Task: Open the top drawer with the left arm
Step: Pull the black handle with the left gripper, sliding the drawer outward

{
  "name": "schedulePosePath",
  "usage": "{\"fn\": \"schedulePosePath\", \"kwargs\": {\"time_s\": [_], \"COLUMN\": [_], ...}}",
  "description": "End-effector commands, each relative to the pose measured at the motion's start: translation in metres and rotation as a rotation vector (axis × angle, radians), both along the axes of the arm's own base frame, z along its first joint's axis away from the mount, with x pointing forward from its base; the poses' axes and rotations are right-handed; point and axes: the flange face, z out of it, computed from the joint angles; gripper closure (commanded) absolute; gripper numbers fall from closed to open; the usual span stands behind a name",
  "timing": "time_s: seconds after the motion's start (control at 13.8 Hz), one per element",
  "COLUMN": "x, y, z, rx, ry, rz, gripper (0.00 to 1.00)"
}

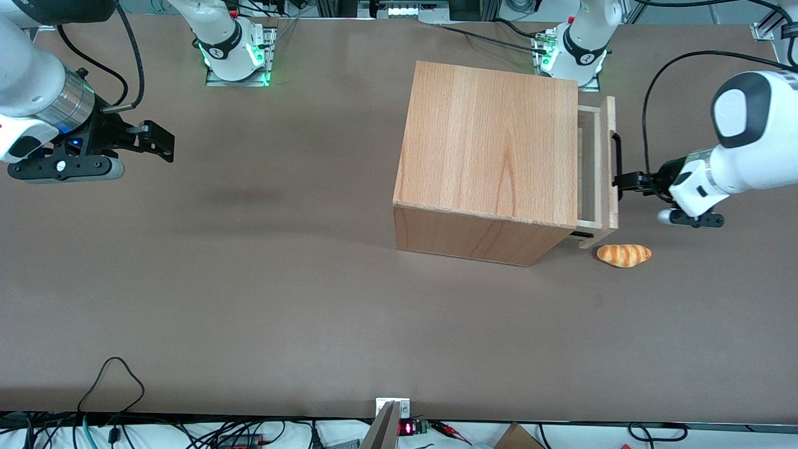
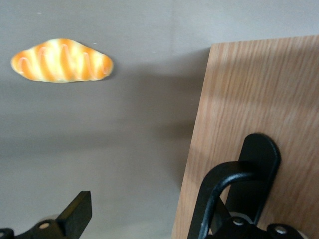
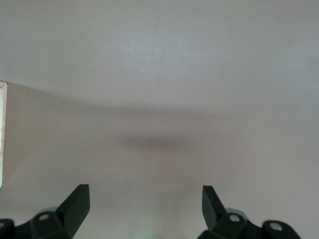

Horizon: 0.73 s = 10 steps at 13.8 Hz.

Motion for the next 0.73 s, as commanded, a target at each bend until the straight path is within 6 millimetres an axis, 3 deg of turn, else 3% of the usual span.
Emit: {"fn": "schedulePosePath", "kwargs": {"time_s": [0.0, 0.65], "x": [0.007, 0.008], "y": [0.035, 0.117], "z": [-0.001, -0.004], "rx": [0.004, 0.008], "ry": [-0.022, -0.051], "rz": [0.001, 0.017], "gripper": [0.0, 0.0]}}
